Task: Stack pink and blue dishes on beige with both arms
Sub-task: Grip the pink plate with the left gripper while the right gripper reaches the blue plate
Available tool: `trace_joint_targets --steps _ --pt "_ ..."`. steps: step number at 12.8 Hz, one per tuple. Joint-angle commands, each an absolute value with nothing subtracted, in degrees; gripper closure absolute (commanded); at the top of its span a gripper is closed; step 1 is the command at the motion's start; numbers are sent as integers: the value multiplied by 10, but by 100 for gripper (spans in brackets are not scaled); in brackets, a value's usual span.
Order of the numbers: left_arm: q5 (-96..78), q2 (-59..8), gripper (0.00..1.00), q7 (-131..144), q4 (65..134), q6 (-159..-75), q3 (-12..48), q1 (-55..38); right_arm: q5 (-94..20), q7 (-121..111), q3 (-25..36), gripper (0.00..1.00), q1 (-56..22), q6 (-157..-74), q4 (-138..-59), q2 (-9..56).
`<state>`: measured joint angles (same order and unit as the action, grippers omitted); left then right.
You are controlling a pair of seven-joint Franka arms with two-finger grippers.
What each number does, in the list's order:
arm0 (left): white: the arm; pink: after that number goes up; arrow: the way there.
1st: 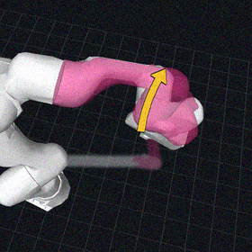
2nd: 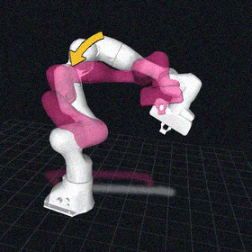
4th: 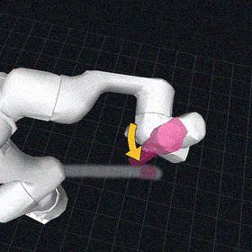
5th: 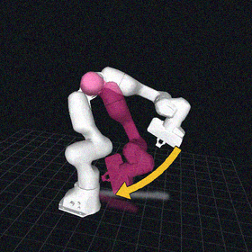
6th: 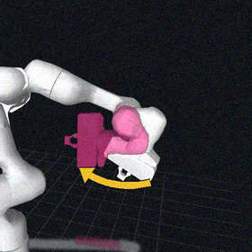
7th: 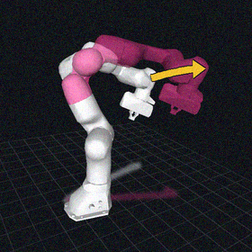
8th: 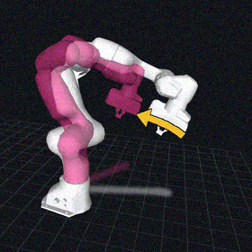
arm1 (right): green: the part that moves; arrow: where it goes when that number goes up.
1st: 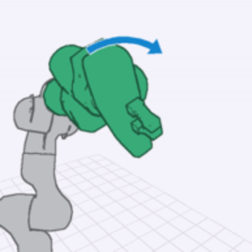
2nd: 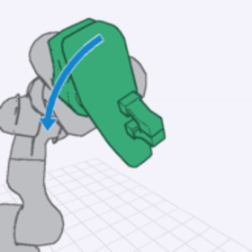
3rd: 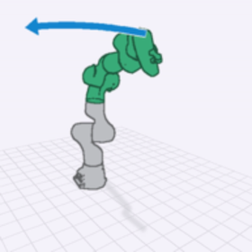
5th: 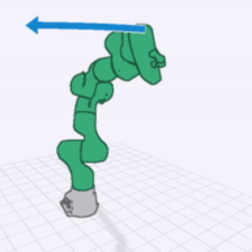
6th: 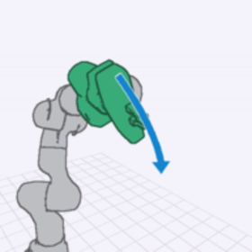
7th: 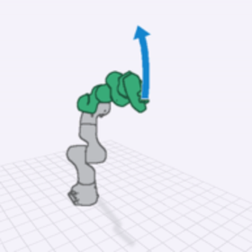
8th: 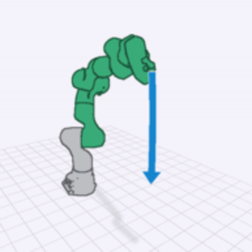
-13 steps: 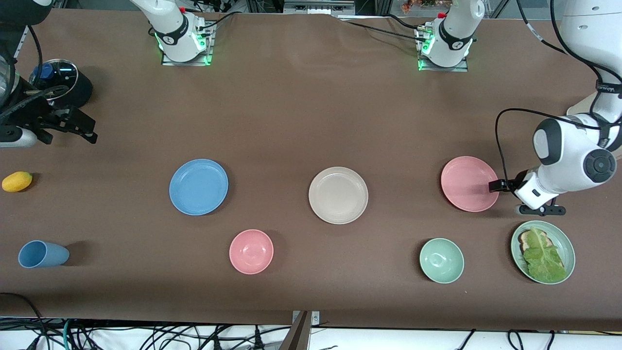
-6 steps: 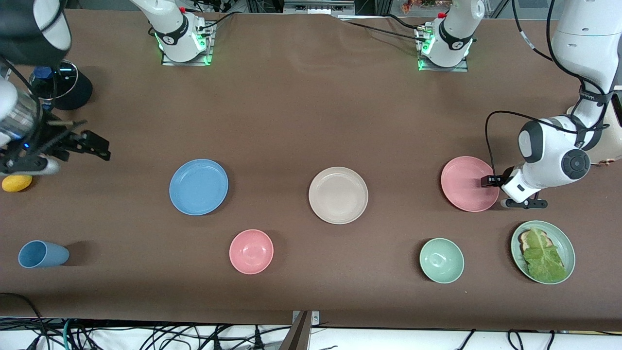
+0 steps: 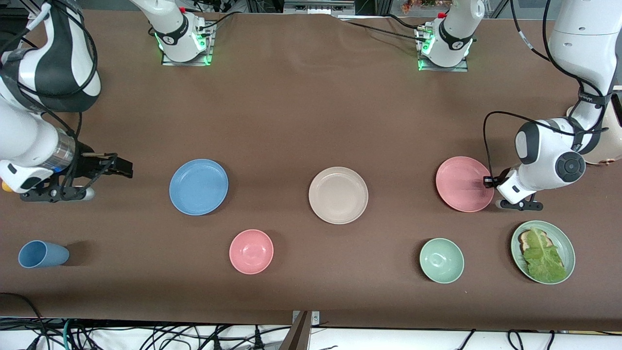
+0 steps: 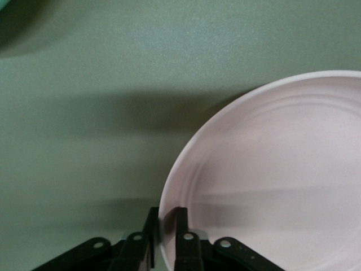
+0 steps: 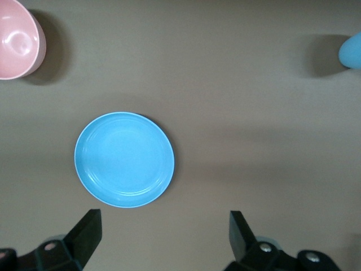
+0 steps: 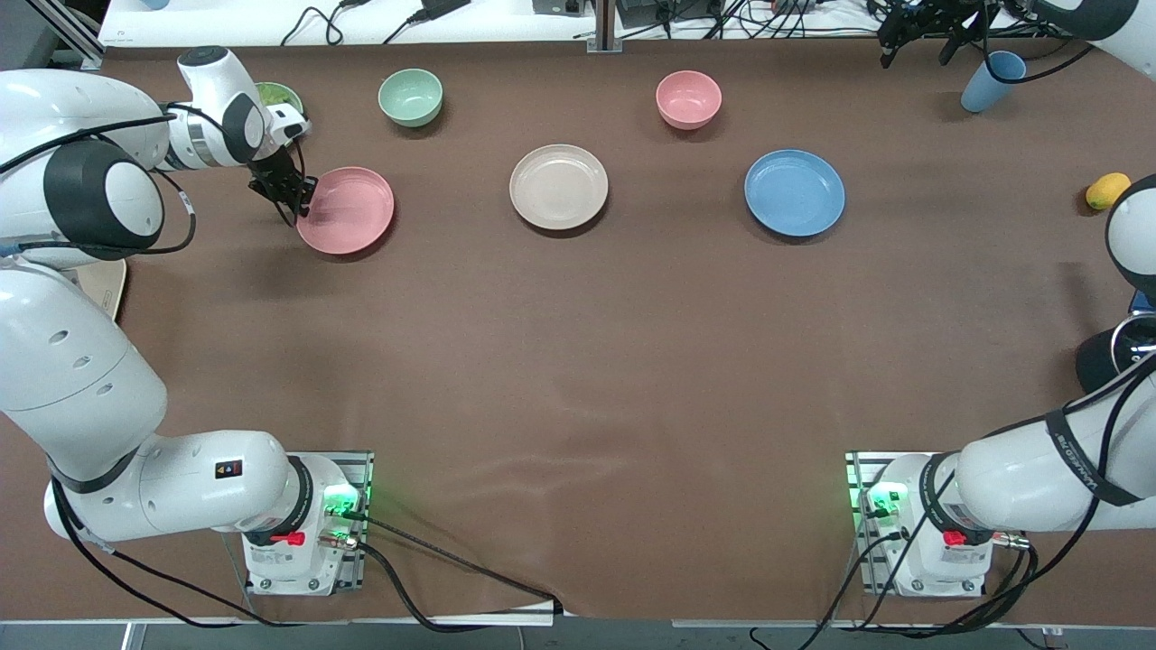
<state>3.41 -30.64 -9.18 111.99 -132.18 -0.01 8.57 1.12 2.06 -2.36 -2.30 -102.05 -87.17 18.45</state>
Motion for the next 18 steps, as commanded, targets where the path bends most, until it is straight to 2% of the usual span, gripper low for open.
trace_joint_targets --steps 1,5,6,9,12,16,18 --pt "40 -305 100 -63 1076 -1256 1 66 9 18 -25 0 -25 -1012 -867 191" --pt "38 -301 100 -18 1024 -1164 6 42 8 14 -25 0 -29 -1019 -868 219" --pt "30 -301 100 -3 1010 -1158 15 41 8 14 -26 0 -29 -1020 -868 230" --pt "11 -298 100 11 937 -1047 39 41 3 14 -26 0 -34 -1025 -872 250" --pt "-9 -295 100 41 887 -983 67 41 3 14 -26 0 -35 -1048 -889 262" --pt "-61 -310 100 158 864 -992 148 32 4 14 -26 0 -35 -1191 -986 268" --pt "-68 -334 100 196 852 -1029 154 -14 4 14 -26 0 -36 -1292 -1053 269"
